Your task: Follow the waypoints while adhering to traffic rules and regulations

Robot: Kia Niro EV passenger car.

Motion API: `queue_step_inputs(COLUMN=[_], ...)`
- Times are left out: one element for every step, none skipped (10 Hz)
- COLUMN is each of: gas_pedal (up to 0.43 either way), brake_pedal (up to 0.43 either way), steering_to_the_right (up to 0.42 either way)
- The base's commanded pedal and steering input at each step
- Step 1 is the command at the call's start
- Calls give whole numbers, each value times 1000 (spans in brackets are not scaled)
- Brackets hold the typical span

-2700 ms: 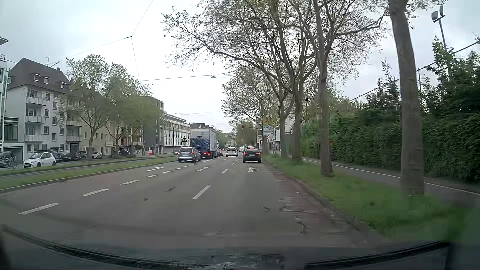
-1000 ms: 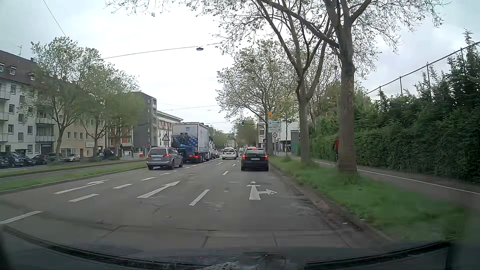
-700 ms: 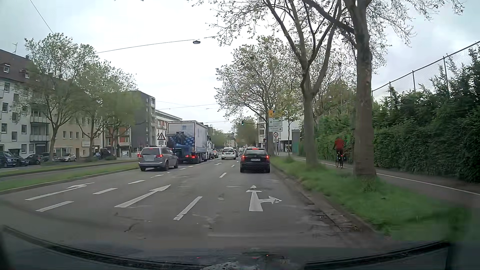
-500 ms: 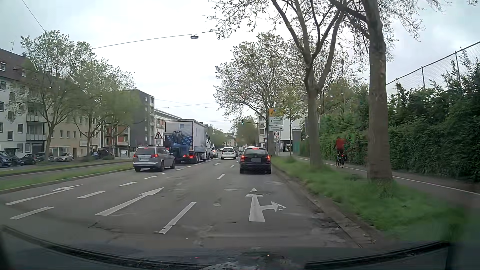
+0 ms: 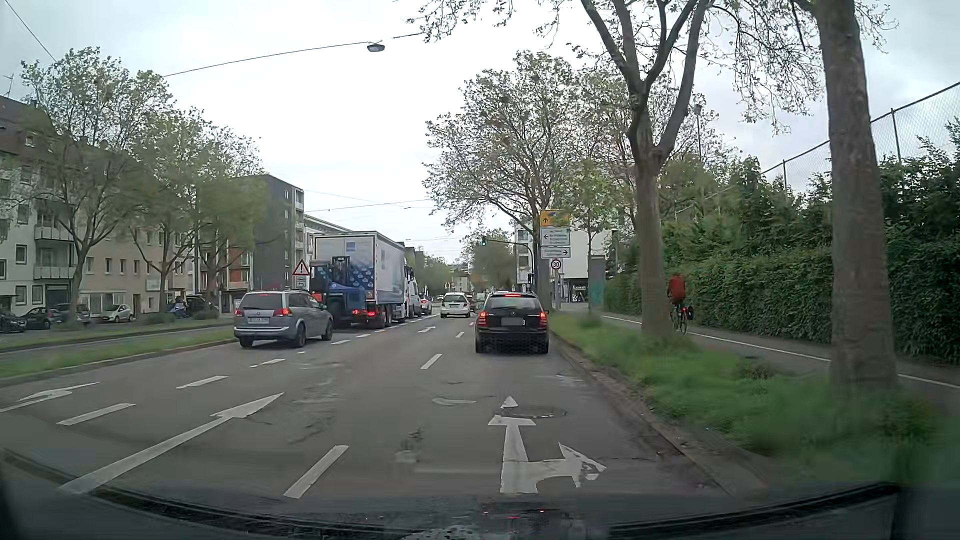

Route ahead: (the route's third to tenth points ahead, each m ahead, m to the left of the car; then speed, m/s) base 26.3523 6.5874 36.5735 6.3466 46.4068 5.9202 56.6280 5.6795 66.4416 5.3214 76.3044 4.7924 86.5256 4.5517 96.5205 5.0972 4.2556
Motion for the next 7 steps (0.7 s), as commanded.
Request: queue_step_inputs(gas_pedal=[0,0,0,0,0,0,0], brake_pedal=[177,183,177,177,171,165,159], steering_to_the_right=[1,0,1,1,1,0,1])
